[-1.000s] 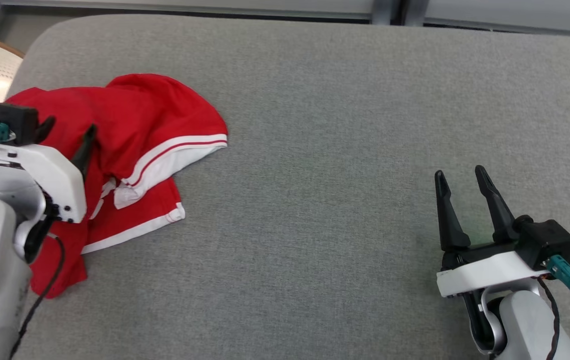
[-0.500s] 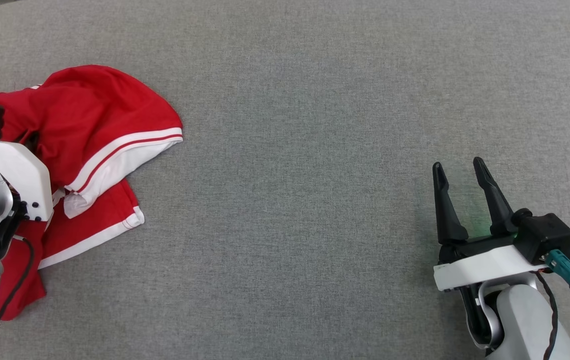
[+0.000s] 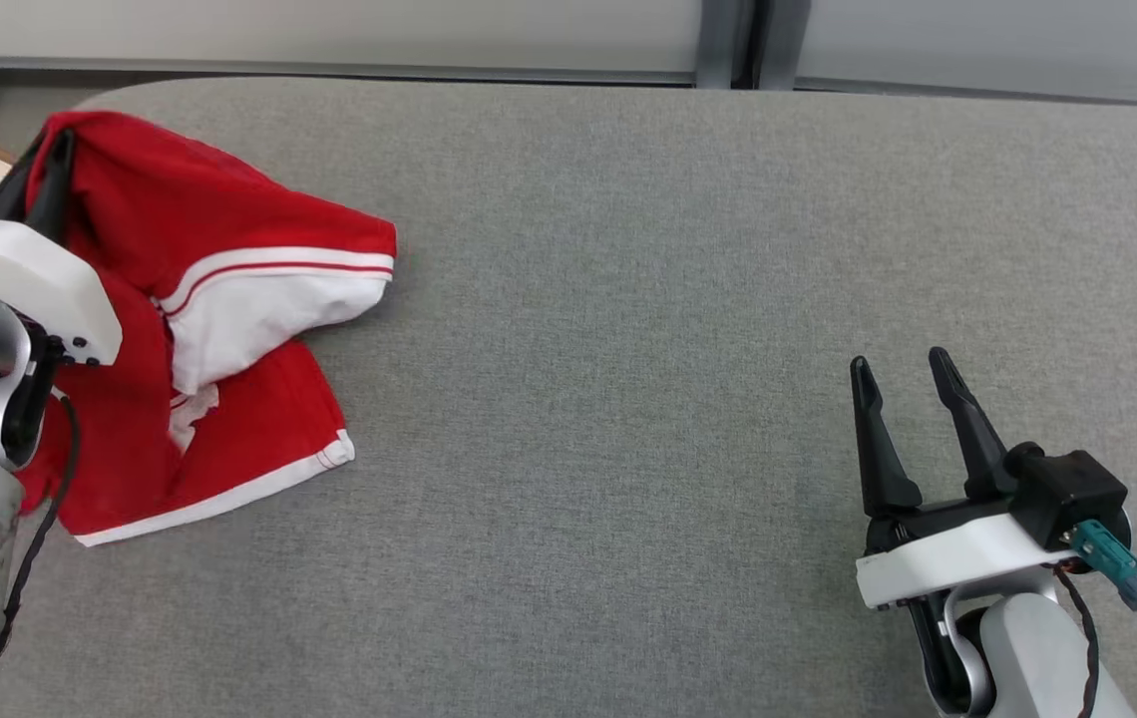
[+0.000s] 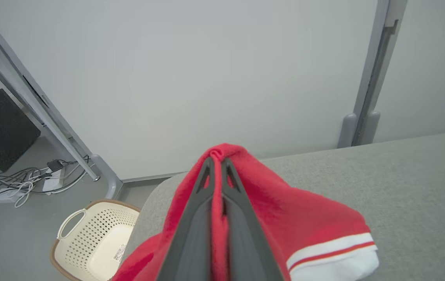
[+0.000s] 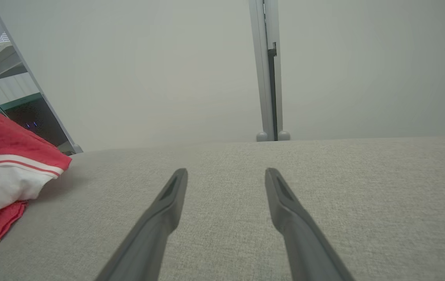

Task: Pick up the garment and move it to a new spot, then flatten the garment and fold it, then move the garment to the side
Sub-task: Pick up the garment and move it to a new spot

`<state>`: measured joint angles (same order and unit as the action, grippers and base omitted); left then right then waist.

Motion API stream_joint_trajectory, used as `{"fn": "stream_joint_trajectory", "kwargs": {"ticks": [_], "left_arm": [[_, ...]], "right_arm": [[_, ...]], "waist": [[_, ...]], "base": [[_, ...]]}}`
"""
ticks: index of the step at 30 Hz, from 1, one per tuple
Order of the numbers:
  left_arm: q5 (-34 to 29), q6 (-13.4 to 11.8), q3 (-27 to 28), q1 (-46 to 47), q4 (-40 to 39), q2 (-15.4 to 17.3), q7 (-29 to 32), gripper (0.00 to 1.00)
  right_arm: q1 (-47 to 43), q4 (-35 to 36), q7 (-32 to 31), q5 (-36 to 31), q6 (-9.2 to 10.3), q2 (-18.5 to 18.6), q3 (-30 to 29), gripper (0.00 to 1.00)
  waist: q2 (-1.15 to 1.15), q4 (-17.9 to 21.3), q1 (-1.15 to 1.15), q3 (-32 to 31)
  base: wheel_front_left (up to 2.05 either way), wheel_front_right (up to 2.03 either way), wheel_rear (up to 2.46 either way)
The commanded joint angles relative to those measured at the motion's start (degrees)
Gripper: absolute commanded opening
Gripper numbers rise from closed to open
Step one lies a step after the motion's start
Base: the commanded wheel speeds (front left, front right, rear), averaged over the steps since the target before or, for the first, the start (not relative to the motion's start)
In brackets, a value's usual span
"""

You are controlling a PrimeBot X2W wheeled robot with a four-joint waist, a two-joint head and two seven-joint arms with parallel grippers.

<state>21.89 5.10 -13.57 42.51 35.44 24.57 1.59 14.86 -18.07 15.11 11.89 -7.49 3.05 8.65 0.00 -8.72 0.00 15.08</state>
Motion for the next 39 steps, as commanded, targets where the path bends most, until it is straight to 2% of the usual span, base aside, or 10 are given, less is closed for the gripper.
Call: {"fn": "stream_joint_trajectory", "kwargs": {"ticks": [1, 6, 11, 16, 21, 32, 39], "left_arm": [[0.7, -0.4, 0.5, 0.5, -1.4, 0.0, -0.8, 0.00], [3.0, -0.9, 1.8, -1.2, -10.1, -1.4, -2.6, 0.00], [5.6, -2.2, 2.4, -2.1, -19.4, -3.6, -0.6, 0.00], [7.4, -2.9, 0.5, -2.7, -28.3, -6.4, 2.9, 0.00], [8.6, -4.1, -2.8, -4.1, -33.3, -10.7, 5.8, 0.00], [10.1, -5.8, -9.6, -3.8, -32.8, -19.4, 4.5, 0.00], [13.2, -7.9, -13.2, -2.4, -28.5, -21.4, -1.4, 0.00]], "right_arm": [[-0.9, -0.3, 0.1, 0.4, 0.00, 0.1, 0.1, 1.00], [-2.1, -0.6, 0.1, 1.1, 0.00, -0.1, 0.2, 1.00], [-2.7, -0.2, 0.1, 2.3, 0.00, -0.1, -0.1, 1.00], [-2.9, 0.5, 0.1, 3.4, 0.00, -0.1, -0.7, 1.00], [-2.9, 1.1, 0.1, 4.3, 0.00, -0.1, -1.9, 1.00], [-1.3, 4.3, 0.1, 5.4, 0.00, -0.1, -4.1, 1.00], [-0.8, 6.4, 0.1, 6.2, 0.00, -0.1, -5.7, 1.00]], "waist": [[0.00, -0.8, 0.00, -2.1], [0.00, -1.1, 0.00, -5.7], [0.00, -0.7, 0.00, -7.4], [0.00, 0.8, 0.00, -7.9], [0.00, 3.9, 0.00, -8.4], [0.00, 13.5, 0.00, -6.6], [0.00, 19.6, 0.00, -4.5]], "base": [[0.00, 0.00, 0.00], [0.00, 0.00, 0.00], [0.00, 0.00, 0.00], [0.00, 0.00, 0.00], [0.00, 0.00, 0.00], [0.00, 0.00, 0.00], [0.00, 0.00, 0.00]]}}
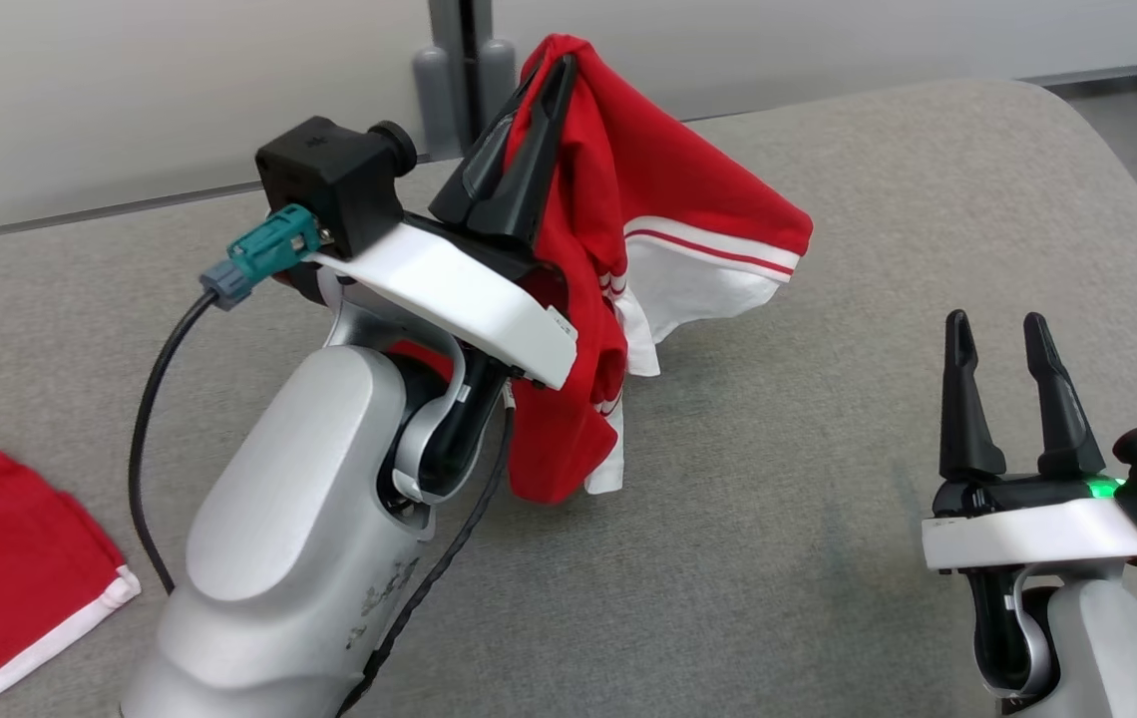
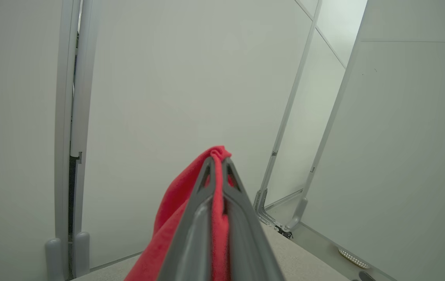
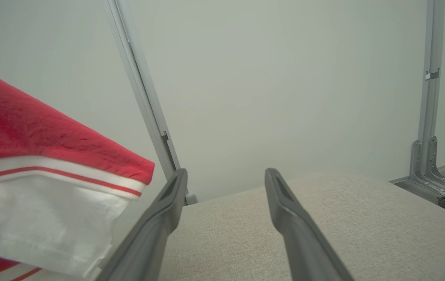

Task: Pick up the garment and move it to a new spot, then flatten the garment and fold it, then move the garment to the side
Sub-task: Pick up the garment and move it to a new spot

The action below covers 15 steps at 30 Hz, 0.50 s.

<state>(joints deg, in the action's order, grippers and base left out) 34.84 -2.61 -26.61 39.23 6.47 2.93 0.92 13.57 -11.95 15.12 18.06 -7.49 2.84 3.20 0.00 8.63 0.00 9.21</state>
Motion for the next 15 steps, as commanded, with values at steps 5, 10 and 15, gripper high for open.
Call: {"fn": "stream_joint_trajectory", "kwargs": {"ticks": [5, 10, 15], "left_arm": [[1.3, 0.2, -3.6, 0.5, 8.9, 0.2, -3.0, 1.00], [-0.8, -0.1, -4.2, -0.8, 19.3, 1.7, -7.0, 1.00], [2.6, 1.9, -0.9, -2.6, 24.7, 1.7, -12.4, 1.00]], "right_arm": [[0.4, 0.5, 0.1, 0.4, 0.00, 0.1, -1.4, 1.00], [0.2, -0.2, 0.1, 0.6, 0.00, 0.1, -0.8, 1.00], [-0.7, -1.0, 0.1, -0.6, 0.00, 0.1, -0.6, 1.00]], "waist": [[0.00, 3.6, 0.00, 2.5], [0.00, 2.8, 0.00, 2.7], [0.00, -0.6, 0.00, 1.3]], "base": [[0.00, 0.00, 0.00], [0.00, 0.00, 0.00], [0.00, 0.00, 0.00]]}}
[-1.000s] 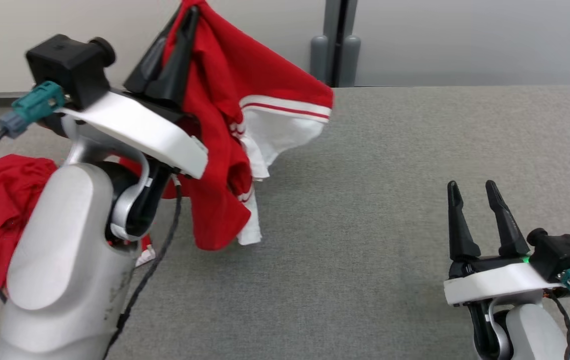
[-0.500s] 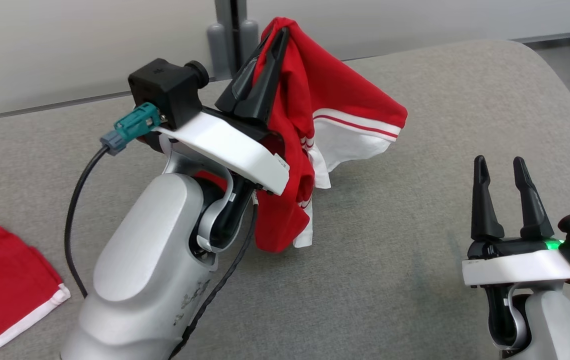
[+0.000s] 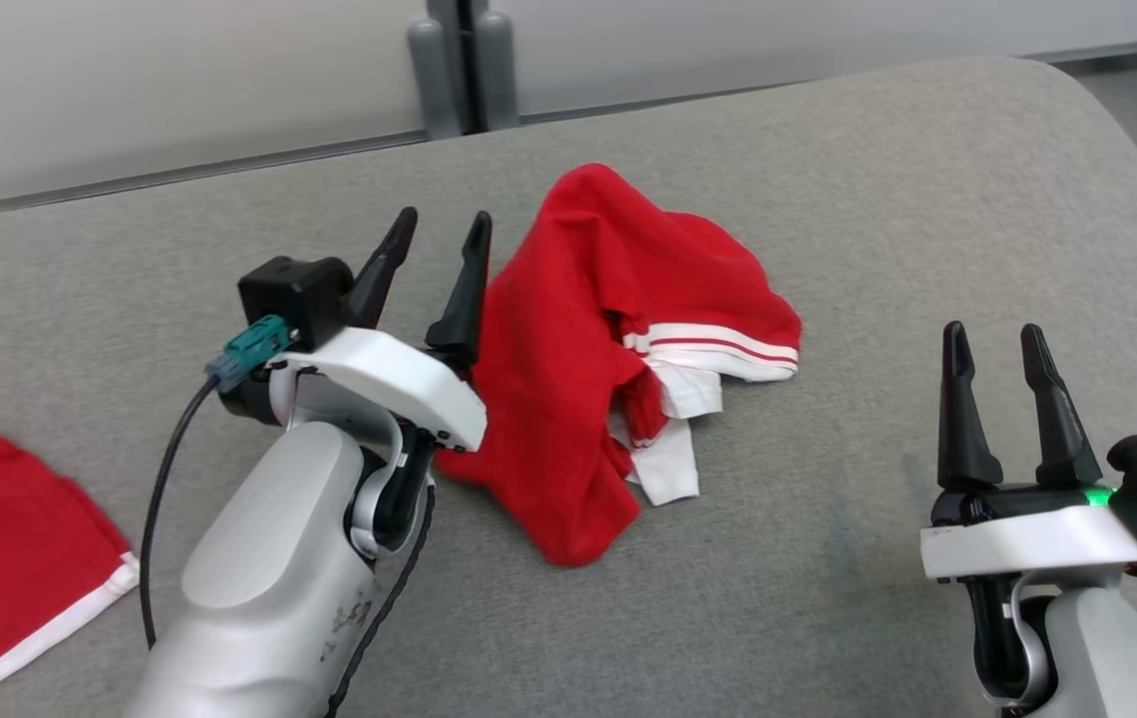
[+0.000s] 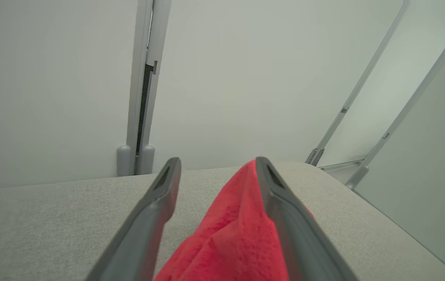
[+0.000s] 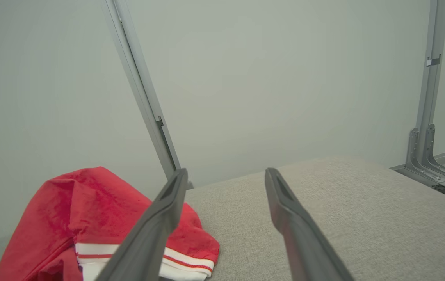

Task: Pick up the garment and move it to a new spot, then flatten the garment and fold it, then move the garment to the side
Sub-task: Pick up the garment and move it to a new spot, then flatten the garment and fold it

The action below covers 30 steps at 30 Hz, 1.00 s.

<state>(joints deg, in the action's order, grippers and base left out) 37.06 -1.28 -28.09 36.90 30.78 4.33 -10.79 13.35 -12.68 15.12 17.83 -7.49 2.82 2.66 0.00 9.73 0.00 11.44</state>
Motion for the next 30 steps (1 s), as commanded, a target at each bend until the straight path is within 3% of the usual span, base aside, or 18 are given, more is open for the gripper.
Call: {"fn": "stream_joint_trajectory", "kwargs": {"ticks": [1, 5, 11, 16, 23, 30], "left_arm": [[0.5, 1.1, 1.0, -0.9, 0.8, 0.6, -1.6, 1.00], [-0.7, 3.2, 2.4, -3.5, 0.2, 2.8, -3.9, 1.00], [-6.5, 2.9, 6.7, -11.4, -8.1, 5.8, -4.4, 1.00], [-9.8, 2.2, 11.6, -19.4, -13.6, 4.3, -4.3, 1.00], [-19.5, 1.9, 16.9, -29.6, -19.6, 1.3, -4.3, 1.00], [-22.3, 4.8, 20.0, -31.3, -20.8, -0.8, -4.4, 1.00]], "right_arm": [[-0.7, -0.4, 0.1, -0.5, 0.00, 0.1, -0.3, 1.00], [-1.9, -0.6, 0.1, -2.2, 0.00, 0.1, -1.1, 1.00], [-3.9, -1.0, 0.1, -3.8, 0.00, 0.1, -2.4, 1.00], [-5.5, -1.8, 0.1, -5.2, 0.00, 0.1, -2.7, 1.00], [-6.8, -3.1, 0.1, -5.0, 0.00, 0.1, -2.0, 1.00], [-6.6, -4.2, 0.1, -4.5, 0.00, 0.1, -1.7, 1.00]], "waist": [[0.00, -2.6, 0.00, -1.4], [0.00, -6.6, 0.00, -3.2], [0.00, -11.2, 0.00, -5.3], [0.00, -13.5, 0.00, -6.6], [0.00, -14.4, 0.00, -7.5], [0.00, -14.6, 0.00, -7.3]], "base": [[0.00, 0.00, 0.00], [0.00, 0.00, 0.00], [0.00, 0.00, 0.00], [0.00, 0.00, 0.00], [0.00, 0.00, 0.00], [0.00, 0.00, 0.00]]}}
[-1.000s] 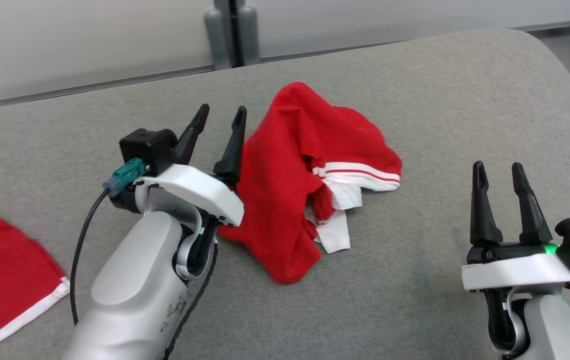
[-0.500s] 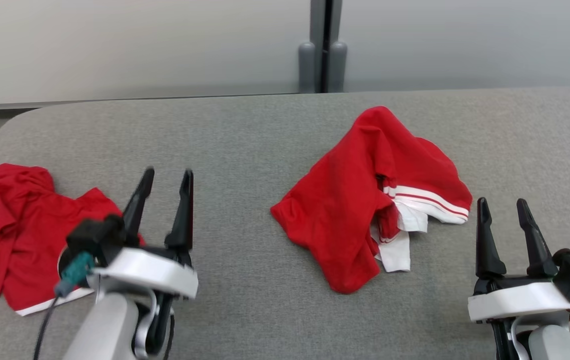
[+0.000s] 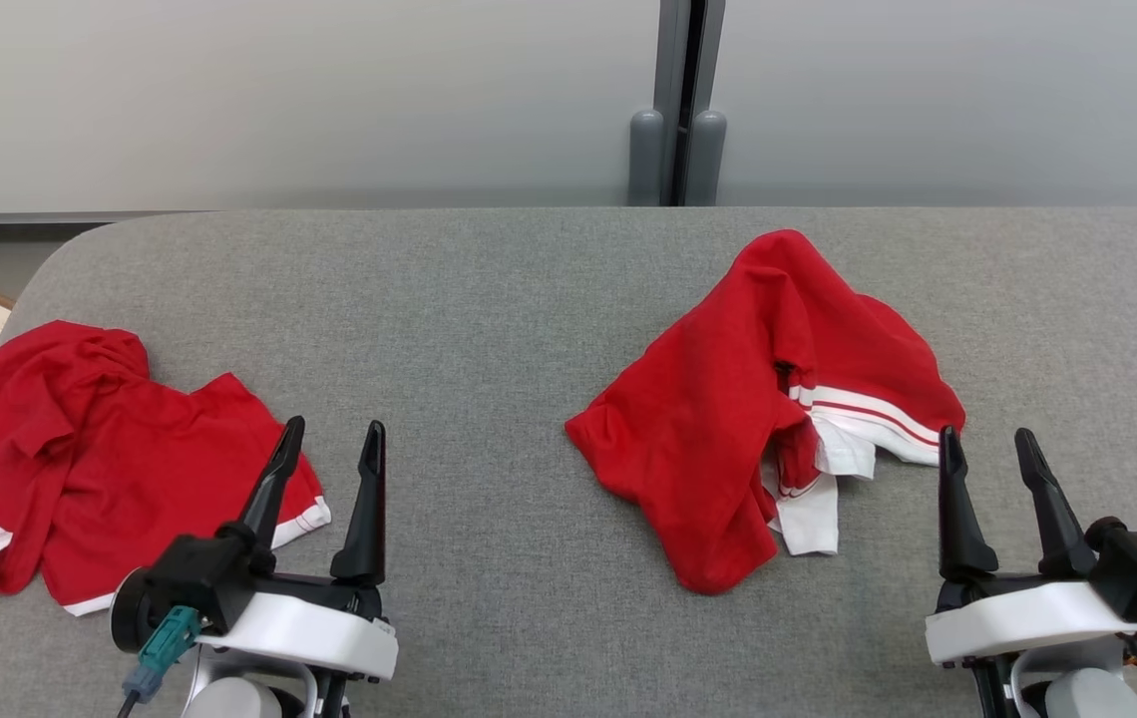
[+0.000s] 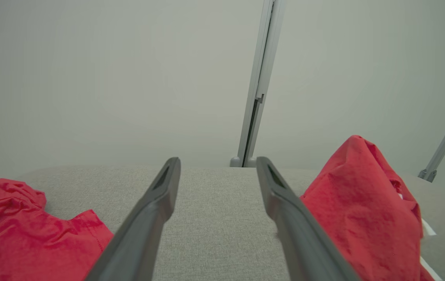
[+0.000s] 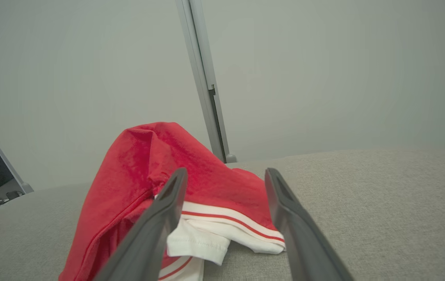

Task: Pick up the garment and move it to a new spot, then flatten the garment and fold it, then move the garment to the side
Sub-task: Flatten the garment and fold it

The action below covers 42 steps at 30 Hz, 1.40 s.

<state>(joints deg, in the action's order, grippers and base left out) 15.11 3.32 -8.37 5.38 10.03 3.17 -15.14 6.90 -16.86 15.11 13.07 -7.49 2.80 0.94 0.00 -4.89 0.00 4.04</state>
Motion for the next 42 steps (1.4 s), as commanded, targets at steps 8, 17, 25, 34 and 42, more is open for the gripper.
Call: {"fn": "stream_joint_trajectory", "kwargs": {"ticks": [8, 17, 25, 34, 42], "left_arm": [[0.2, 1.6, -0.1, 2.1, 0.5, -0.2, 0.0, 1.00], [1.5, 1.2, -3.4, 4.9, 1.0, -0.2, 0.0, 1.00], [2.2, 0.7, -4.2, 6.4, 0.9, -0.2, 0.0, 1.00], [2.8, 0.0, -4.4, 6.9, 1.1, -0.2, 0.0, 1.00], [2.8, -0.4, -3.8, 5.8, 1.7, -0.2, 0.0, 1.00]], "right_arm": [[4.2, -5.8, 0.1, 2.3, 0.00, 0.1, -4.6, 1.00], [14.1, -22.4, -2.1, 5.5, 0.00, 0.2, -9.3, 1.00], [19.9, -31.3, -2.5, 7.4, -0.01, 0.0, -11.2, 1.00], [22.5, -35.8, -2.6, 9.4, -0.13, -0.3, -9.5, 0.00], [22.9, -31.3, -0.3, 11.3, -0.07, 0.7, -14.1, 0.00]], "waist": [[0.00, -0.6, 0.00, 2.5], [0.00, -2.8, 0.00, 7.9], [0.00, -4.4, 0.00, 10.3], [0.00, -4.9, 0.00, 10.6], [0.00, -4.0, 0.00, 7.7]], "base": [[0.00, 0.00, 0.00], [0.00, 0.00, 0.00], [0.00, 0.00, 0.00], [0.00, 0.00, 0.00], [0.00, 0.00, 0.00]]}}
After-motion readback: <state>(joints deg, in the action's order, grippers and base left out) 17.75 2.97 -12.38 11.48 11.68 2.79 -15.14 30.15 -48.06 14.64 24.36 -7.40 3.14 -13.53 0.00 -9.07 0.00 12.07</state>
